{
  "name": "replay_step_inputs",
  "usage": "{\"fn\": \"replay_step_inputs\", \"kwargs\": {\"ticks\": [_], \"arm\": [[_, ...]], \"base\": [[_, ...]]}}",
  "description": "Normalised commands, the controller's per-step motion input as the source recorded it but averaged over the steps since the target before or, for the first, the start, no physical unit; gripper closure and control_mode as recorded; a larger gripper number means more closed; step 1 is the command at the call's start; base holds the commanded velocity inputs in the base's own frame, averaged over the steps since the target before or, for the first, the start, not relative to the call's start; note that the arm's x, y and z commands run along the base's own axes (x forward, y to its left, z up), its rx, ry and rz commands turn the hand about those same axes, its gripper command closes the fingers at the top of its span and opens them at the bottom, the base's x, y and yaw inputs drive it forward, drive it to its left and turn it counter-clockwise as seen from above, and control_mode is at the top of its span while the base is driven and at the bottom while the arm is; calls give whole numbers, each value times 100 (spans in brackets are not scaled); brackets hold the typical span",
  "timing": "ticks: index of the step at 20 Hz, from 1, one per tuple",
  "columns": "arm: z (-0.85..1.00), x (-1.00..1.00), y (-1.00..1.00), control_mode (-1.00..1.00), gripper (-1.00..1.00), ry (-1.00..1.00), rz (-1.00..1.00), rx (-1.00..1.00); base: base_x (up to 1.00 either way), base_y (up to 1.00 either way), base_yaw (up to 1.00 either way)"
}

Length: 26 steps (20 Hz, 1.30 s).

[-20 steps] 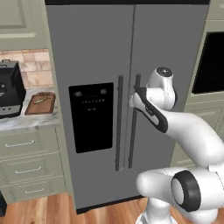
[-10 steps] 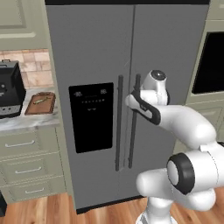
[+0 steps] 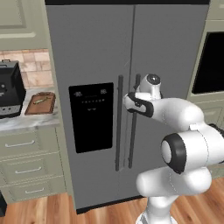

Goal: Retrieve a lemon from the fridge and place it on the cutting board with the fish.

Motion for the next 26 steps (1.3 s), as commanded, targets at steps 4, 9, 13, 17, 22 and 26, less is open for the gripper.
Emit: {"fn": "replay_step_inputs", "kwargs": {"ticks": [4, 9, 13, 17, 22, 26], "arm": [[-8, 22, -10, -100, -100, -15, 0, 0], [-3, 19, -17, -100, -100, -6, 0, 0], [0, 32, -10, -100, -100, -3, 0, 0], [-1, 38, -3, -100, -100, 0, 0, 0], [-7, 43, 0, -100, 100, -3, 0, 0], [-3, 38, 0, -100, 100, -3, 0, 0]], "base": [[0, 0, 0], [0, 0, 0], [0, 0, 0], [0, 0, 0], [0, 0, 0], [0, 0, 0]]}}
